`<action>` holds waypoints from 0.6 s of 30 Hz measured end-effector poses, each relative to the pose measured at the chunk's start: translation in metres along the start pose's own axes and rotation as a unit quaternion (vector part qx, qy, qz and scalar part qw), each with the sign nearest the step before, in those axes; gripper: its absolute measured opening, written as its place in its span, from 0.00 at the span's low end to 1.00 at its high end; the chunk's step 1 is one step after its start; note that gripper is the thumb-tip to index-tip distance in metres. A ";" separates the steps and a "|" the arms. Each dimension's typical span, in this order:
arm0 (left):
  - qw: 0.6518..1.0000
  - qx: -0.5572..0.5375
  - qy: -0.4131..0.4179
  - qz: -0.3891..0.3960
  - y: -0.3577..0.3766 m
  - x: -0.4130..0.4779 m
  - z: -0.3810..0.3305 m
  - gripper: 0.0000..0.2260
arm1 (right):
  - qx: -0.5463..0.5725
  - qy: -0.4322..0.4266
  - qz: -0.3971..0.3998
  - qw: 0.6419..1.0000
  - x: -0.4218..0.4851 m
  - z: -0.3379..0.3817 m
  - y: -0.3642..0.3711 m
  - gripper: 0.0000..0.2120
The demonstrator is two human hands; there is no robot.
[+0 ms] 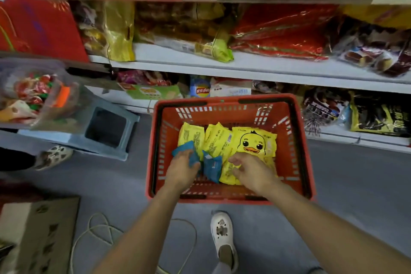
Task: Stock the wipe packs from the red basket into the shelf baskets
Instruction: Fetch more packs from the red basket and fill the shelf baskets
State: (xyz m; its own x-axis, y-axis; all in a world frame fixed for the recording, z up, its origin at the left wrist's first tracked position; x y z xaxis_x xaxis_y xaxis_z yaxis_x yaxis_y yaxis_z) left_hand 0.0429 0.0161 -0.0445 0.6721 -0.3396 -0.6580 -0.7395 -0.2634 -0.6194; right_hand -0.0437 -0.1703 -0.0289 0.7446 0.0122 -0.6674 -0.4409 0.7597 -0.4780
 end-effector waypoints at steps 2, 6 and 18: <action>0.998 0.064 0.015 -0.013 -0.001 0.026 0.009 0.24 | -0.028 0.016 0.011 0.999 0.028 0.002 0.011 0.16; 0.974 0.224 -0.008 -0.018 -0.002 0.067 0.016 0.27 | -0.075 0.020 0.022 0.997 0.076 0.007 0.031 0.21; 0.989 0.090 -0.091 0.072 0.013 0.066 0.039 0.15 | -0.011 0.042 -0.051 0.998 0.084 -0.010 0.059 0.05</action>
State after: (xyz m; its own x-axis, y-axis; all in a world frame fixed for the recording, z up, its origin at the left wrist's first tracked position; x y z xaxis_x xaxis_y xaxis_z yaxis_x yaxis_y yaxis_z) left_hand 0.0792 0.0251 -0.1130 0.5678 -0.1893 -0.8011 -0.8207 -0.0540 -0.5689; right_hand -0.0128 -0.1308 -0.1189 0.7424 -0.1197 -0.6591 -0.3755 0.7404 -0.5575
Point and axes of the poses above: each hand's wrist, its own x-axis towards the middle knuckle, its own y-axis out of the palm, z = x × y, the point moved 4 cm from there along x, towards the middle knuckle, and after that the axes turned 11 degrees about z, right-handed, at the moved point
